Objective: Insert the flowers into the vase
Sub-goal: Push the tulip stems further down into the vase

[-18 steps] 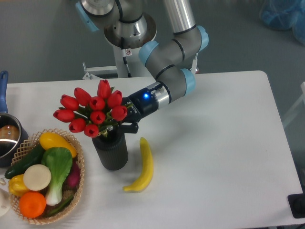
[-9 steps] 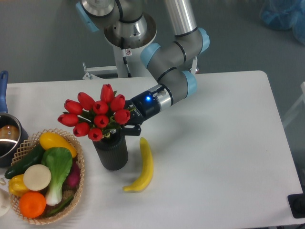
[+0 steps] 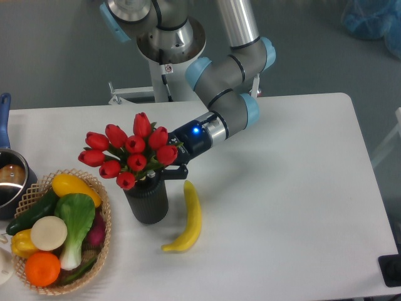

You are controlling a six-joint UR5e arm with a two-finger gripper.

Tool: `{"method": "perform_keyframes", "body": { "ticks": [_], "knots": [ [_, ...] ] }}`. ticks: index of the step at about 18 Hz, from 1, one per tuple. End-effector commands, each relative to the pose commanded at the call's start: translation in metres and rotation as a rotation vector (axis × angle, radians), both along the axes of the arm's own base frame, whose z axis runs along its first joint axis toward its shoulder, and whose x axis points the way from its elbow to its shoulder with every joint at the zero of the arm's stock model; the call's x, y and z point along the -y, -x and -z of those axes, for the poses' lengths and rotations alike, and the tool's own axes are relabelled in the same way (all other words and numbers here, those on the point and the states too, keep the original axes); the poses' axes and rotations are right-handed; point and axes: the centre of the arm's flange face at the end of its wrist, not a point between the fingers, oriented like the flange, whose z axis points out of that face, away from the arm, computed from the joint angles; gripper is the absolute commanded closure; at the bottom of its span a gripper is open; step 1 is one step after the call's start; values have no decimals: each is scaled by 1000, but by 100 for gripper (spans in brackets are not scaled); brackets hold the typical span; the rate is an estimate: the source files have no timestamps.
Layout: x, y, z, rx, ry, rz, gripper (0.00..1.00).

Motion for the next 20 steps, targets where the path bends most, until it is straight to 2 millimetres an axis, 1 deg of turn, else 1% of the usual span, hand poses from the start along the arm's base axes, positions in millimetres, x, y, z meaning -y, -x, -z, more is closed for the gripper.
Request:
{"method": "perform_keyframes", "body": {
  "ticks": [1,3,4,5,7,13,14,15,16,20],
  "knots": [
    [0,0,1,-5,-3,-1,51],
    [1,2,0,-8,-4,-6,48],
    [2,3,0,-8,-4,-7,42],
    [2,3,0,-7,-6,-8,38],
    [2,3,0,-7,-6,-8,37],
    [2,3,-1,-11,-6,-9,30],
    [2,3,-1,-11,-6,-9,25],
    [2,3,-1,-12,-7,-9,15],
    [3,4,-1,-13,-7,-11,1],
    [3,6,2,-73,66,2,0]
  ]
}}
